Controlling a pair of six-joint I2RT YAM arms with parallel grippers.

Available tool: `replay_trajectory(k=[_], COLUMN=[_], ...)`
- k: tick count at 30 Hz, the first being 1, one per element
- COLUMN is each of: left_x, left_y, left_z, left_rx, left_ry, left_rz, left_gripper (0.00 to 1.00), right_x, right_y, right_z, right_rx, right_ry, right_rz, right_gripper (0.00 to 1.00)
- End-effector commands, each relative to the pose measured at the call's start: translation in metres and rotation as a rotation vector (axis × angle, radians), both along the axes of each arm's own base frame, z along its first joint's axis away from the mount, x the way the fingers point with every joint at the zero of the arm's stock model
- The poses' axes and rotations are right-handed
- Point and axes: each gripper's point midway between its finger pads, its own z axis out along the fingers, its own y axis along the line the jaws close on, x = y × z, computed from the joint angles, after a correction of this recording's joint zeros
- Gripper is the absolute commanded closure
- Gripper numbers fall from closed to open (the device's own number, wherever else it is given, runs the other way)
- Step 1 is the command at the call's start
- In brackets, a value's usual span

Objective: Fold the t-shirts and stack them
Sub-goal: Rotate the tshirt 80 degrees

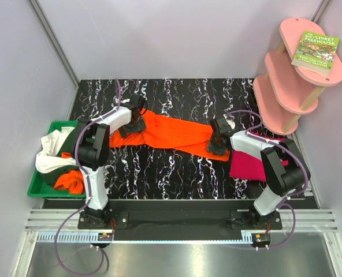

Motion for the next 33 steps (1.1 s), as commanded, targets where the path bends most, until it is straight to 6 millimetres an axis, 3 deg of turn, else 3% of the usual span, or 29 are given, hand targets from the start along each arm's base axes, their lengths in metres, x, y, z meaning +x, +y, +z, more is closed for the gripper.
replay_trajectory(k=[1,5,7,9,10,13,21,28,31,33], left_x=[0.023,0.053,0.061,0.079,0.081,0.103,0.125,0.156,0.161,0.161], left_y=[-0.006,-0.016,-0.025,-0.037,-0.039,-0.051,-0.069,-0.089,-0.094,-0.093], left_z=[0.002,0.012,0.003,0.012,0.004,0.019,0.029,0.059,0.06,0.061], left_rx=[-0.016,-0.031,-0.059,-0.093,-0.095,-0.129,-0.18,-0.232,-0.25,-0.251], left_ry=[0.001,-0.042,-0.023,-0.048,-0.026,-0.072,-0.109,-0.183,-0.19,-0.194], left_rz=[-0.043,-0.077,-0.114,-0.158,-0.171,-0.202,-0.265,-0.343,-0.351,-0.332], left_gripper=[0.25,0.25,0.25,0.25,0.25,0.25,0.25,0.23,0.22,0.22], right_x=[-0.042,-0.057,-0.065,-0.077,-0.081,-0.093,-0.107,-0.12,-0.127,-0.12], right_y=[0.01,0.021,0.031,0.043,0.048,0.061,0.092,0.122,0.137,0.137], right_z=[-0.008,-0.005,-0.003,-0.001,-0.001,0.001,0.006,0.008,0.014,0.02], right_rx=[0.024,0.048,0.066,0.09,0.098,0.108,0.155,0.221,0.247,0.229], right_ry=[0.126,0.156,0.164,0.186,0.197,0.219,0.256,0.306,0.308,0.271], right_rz=[0.053,0.085,0.103,0.149,0.163,0.221,0.375,0.521,0.581,0.588], right_gripper=[0.6,0.6,0.6,0.6,0.6,0.59,0.59,0.59,0.59,0.59])
